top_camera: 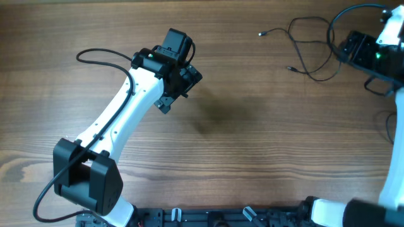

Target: Untangle cables

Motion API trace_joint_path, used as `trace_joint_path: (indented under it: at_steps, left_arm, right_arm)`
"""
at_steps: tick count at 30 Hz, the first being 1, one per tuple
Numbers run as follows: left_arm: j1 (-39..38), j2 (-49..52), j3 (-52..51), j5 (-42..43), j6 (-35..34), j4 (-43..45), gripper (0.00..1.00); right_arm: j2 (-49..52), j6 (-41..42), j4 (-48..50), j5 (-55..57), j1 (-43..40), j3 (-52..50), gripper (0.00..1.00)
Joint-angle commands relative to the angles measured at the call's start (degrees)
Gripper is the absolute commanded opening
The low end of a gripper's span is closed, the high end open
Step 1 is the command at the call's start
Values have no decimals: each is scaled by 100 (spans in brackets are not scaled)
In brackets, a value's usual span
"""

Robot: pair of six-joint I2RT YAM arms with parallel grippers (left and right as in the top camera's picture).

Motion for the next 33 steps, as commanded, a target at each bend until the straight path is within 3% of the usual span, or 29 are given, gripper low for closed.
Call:
trace_joint_path:
  at_steps: [1, 19, 25, 33]
  left_arm:
    - [-4, 44, -4, 22, 92, -7, 100]
    - [-4, 44, -4, 20, 92, -4, 100]
    - [-4, 44, -4, 22, 92, -4, 100]
    - [-4, 44, -4, 20, 92, -7, 100]
  right_arm:
    - [-1045, -267, -415, -675, 17, 20, 100]
    - [-4854, -761, -2188, -391, 20, 20, 100]
    - [-5086, -758, -2549, 179, 17, 20, 100]
    - [-5080, -728, -2962, -116, 17, 13, 100]
